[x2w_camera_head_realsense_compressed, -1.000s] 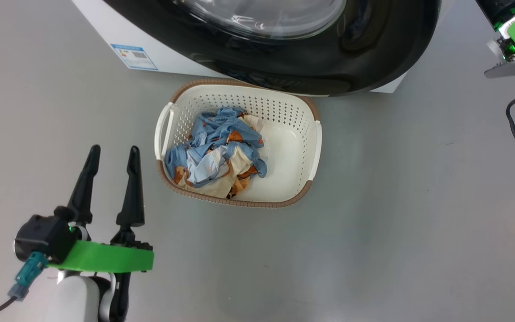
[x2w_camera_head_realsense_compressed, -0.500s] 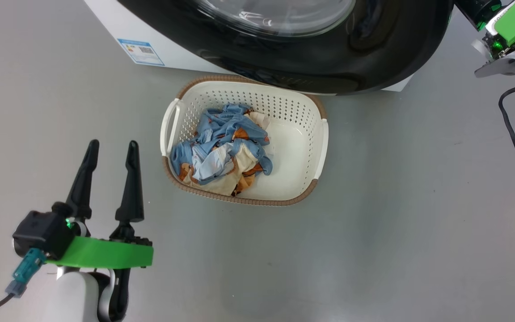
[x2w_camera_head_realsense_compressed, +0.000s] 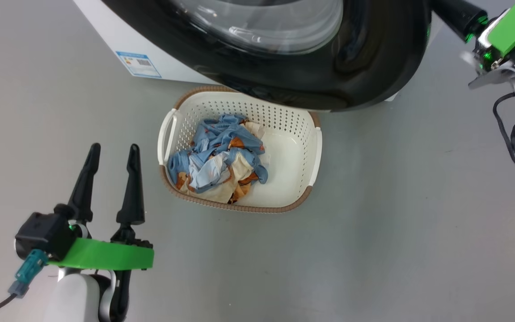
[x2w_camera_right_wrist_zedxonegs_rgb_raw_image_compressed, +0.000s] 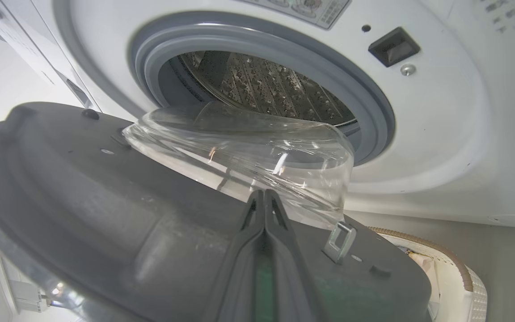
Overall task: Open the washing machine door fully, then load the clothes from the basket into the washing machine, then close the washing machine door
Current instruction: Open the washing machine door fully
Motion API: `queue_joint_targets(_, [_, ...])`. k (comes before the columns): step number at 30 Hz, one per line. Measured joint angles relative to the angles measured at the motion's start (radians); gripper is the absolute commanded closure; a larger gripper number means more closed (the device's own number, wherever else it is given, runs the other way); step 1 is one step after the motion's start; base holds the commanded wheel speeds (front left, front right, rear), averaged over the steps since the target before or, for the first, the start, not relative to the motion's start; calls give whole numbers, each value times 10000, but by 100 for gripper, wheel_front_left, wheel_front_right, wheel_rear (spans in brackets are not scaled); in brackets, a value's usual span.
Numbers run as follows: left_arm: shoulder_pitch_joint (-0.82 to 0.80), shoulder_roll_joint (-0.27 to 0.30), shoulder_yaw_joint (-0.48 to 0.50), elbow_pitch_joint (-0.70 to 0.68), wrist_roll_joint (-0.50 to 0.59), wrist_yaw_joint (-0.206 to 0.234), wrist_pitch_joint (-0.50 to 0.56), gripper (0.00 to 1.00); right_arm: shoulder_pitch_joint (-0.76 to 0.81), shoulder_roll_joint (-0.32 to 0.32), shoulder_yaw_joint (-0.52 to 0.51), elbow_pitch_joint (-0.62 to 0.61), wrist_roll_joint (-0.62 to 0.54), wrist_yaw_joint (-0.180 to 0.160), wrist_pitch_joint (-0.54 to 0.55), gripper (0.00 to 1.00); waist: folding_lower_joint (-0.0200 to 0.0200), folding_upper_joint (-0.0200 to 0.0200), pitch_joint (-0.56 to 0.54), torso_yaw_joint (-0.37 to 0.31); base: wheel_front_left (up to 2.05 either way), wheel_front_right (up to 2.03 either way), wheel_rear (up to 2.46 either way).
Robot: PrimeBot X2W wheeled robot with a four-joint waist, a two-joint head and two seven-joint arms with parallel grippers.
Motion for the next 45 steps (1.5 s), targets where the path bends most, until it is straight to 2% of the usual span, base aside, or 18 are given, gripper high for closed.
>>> queue_joint_targets(17, [332,2,171,171,113,0,0,0,1597,161,497,-1221,719,-2,1423,100,0,0,-769,-64,0,0,0])
queue_joint_targets(32, [746,2,219,255,94,-2,0,0,2736,161,648,-2015,1093,0,2013,100,0,0,-1386,385,0,0,0])
queue_joint_targets(45, [1047,4,278,437,98,-2,0,0,4024,303,830,-2861,1312,-2,2034,100,0,0,-1933,833,0,0,0])
